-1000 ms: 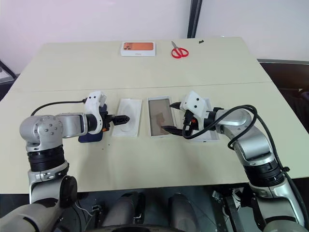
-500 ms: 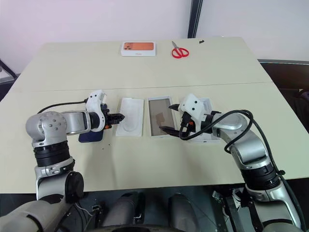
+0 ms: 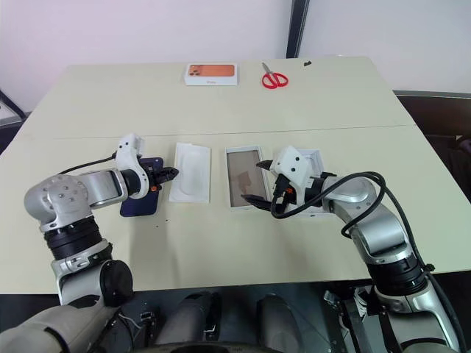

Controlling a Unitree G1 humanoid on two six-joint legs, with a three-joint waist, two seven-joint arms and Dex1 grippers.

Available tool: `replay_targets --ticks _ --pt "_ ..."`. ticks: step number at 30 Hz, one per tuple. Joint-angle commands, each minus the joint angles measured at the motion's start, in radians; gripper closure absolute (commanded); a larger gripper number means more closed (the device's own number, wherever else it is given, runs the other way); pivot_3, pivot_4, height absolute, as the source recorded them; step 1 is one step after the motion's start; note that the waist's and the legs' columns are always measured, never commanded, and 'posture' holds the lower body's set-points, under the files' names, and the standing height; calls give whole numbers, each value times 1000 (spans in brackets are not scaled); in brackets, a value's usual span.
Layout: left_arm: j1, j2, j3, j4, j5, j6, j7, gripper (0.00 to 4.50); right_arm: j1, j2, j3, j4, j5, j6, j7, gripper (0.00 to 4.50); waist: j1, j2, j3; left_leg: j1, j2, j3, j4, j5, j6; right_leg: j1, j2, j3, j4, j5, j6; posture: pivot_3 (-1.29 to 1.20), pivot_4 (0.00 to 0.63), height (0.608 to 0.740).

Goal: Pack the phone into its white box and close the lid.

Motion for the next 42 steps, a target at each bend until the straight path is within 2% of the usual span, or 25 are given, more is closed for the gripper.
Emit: replay_targets --ticks 1,5,15,22,31,32,34,39,42 --pt "-79 -35 71 -63 -85 9 -16 4467 -22 -12 -20 -39 10 -4 1 0 3 0 0 0 0 0 0 0 0 0 0 0 0 0 0 0 150 740" --pt "-116 -170 53 -73 -146 9 55 4467 -39 -23 -26 -1 -7 -23 3 0 11 -1 0 0 -1 0 1 0 0 1 -1 0 0 0 0 0 150 740" --pt "-50 -363 -34 -89 -200 9 286 4467 -29 -40 -41 11 -15 -33 -6 0 -1 -1 0 0 0 0 0 0 0 0 0 1 0 0 0 0 150 740" --pt "-8 -446 -48 -102 -224 9 397 4467 -32 -51 -49 32 -21 -46 -10 0 2 -1 0 0 0 0 0 0 0 1 0 1 0 0 0 0 150 740" --pt "-2 -466 -102 -70 -281 9 417 4467 -37 -41 -37 48 -32 -61 -13 0 1 -1 0 0 0 0 0 0 0 1 0 1 0 0 0 0 150 740" --pt "-2 -463 -111 -64 -288 9 414 3892 -37 -40 -36 48 -33 -61 -14 0 1 -1 0 0 0 0 0 0 0 1 0 1 0 0 0 0 150 740" --pt "0 -458 -125 -52 -305 9 412 3149 -37 -39 -35 47 -33 -61 -15 0 1 -1 0 0 0 0 0 0 0 1 0 1 0 0 0 0 150 740" --pt "21 -409 -146 -42 -374 9 416 667 -34 -42 -38 38 -31 -55 -19 0 0 -1 0 0 0 0 0 0 0 1 0 1 0 0 0 0 150 740" --pt "27 -354 -138 -43 -412 9 408 667 -37 -45 -33 37 -35 -56 -21 0 0 -1 0 0 0 0 0 0 0 1 0 1 0 0 0 0 150 740"
